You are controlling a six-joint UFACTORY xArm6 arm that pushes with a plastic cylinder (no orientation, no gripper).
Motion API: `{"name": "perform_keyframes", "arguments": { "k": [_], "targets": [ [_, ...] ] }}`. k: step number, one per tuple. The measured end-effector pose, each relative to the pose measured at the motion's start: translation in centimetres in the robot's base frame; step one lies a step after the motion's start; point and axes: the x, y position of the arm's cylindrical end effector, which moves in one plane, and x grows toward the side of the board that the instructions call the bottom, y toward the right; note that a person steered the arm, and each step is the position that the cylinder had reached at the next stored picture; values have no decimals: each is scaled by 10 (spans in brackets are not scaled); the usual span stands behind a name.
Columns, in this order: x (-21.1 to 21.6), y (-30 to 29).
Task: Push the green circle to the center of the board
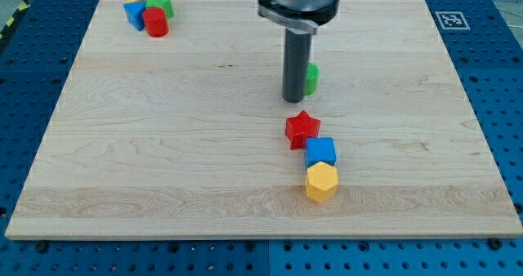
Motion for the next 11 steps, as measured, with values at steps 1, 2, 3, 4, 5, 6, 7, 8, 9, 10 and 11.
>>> {"name": "perform_keyframes", "arguments": {
  "k": [1,2,3,4,5,6,7,8,9,10,11],
  "targets": [
    [4,39],
    [14,78],
    [1,79],
    [-20,76],
    [-19,59],
    [-18,38],
    [-18,28],
    [-21,34],
    [-30,37],
    [-53,28],
    [-64,11]
  ]
}}
